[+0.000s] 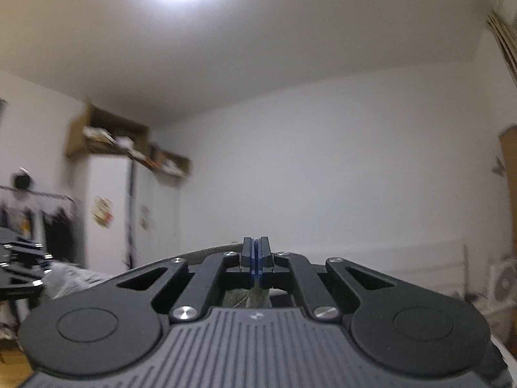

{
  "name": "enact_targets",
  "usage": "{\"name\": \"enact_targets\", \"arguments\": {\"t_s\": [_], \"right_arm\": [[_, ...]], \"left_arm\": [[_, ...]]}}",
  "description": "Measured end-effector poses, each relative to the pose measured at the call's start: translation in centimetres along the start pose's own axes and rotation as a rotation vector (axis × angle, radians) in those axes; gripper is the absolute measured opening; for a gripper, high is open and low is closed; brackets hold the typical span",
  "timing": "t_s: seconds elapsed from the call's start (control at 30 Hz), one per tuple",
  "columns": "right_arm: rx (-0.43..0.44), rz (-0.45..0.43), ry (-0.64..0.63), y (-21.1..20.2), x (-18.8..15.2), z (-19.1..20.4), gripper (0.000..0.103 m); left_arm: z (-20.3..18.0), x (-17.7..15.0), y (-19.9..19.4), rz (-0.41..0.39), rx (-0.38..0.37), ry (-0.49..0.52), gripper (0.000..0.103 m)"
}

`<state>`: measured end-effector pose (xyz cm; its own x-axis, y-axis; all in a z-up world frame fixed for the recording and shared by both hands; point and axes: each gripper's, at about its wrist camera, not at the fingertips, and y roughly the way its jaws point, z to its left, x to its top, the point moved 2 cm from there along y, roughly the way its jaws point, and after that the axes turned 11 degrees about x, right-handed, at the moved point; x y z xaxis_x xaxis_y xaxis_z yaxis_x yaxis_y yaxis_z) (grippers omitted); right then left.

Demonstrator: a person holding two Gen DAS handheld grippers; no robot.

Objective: Fold clothes
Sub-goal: 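Lift the grey shirt high with both grippers to shake it out, then lay the grey shirt flat on the bed and open both grippers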

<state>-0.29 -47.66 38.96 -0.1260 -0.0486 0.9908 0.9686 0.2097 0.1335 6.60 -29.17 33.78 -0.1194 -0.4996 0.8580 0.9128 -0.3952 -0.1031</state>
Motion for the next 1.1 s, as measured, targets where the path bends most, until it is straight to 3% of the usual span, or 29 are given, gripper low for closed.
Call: {"name": "enact_targets", "arguments": {"t_s": [0.27, 0.43, 0.47, 0.53, 0.57, 0.6, 0.7, 0.77, 0.9, 1.0, 1.1], "right_arm": [[-0.157, 0.179, -0.012, 16.8, -15.8, -10.0, 0.002], [-0.211, 0.31, 0.002, 25.6, -28.6, -13.5, 0.002], [-0.222, 0.334, 0.011, 26.6, -31.2, -14.0, 0.002], [-0.246, 0.382, 0.029, 28.7, -36.5, -14.9, 0.006], [-0.274, 0.413, 0.031, 29.0, -39.0, -15.4, 0.008], [-0.3, 0.445, 0.035, 29.3, -41.6, -15.9, 0.017], [-0.351, 0.566, 0.102, 29.6, -47.8, -17.1, 0.046], [-0.339, 0.591, 0.15, 28.4, -49.9, -17.4, 0.049], [-0.292, 0.605, 0.184, 21.9, -50.6, -16.3, 0.053], [-0.256, 0.591, 0.28, 14.0, -49.4, -15.7, 0.057], [-0.222, 0.603, 0.362, 7.3, -49.5, -13.0, 0.06]], "left_arm": [[-10.0, -8.8, 23.2, 0.198, -0.093, 0.023, 0.006], [-16.4, -18.0, 34.8, 0.384, -0.16, -0.019, 0.008], [-17.3, -20.5, 36.3, 0.426, -0.167, -0.032, 0.012], [-17.1, -26.9, 38.2, 0.517, -0.153, -0.029, 0.038], [-16.8, -29.6, 38.7, 0.552, -0.133, -0.01, 0.064], [-17.0, -31.2, 38.9, 0.567, -0.133, 0.0, 0.075], [-16.3, -34.9, 37.9, 0.605, -0.146, -0.008, 0.075], [-14.5, -36.1, 35.3, 0.621, -0.168, -0.059, 0.075], [-12.9, -38.3, 27.1, 0.649, -0.222, -0.159, 0.075], [-13.0, -38.8, 19.8, 0.685, -0.298, -0.174, 0.075], [-12.8, -39.0, 13.4, 0.751, -0.333, -0.265, 0.075]]}}
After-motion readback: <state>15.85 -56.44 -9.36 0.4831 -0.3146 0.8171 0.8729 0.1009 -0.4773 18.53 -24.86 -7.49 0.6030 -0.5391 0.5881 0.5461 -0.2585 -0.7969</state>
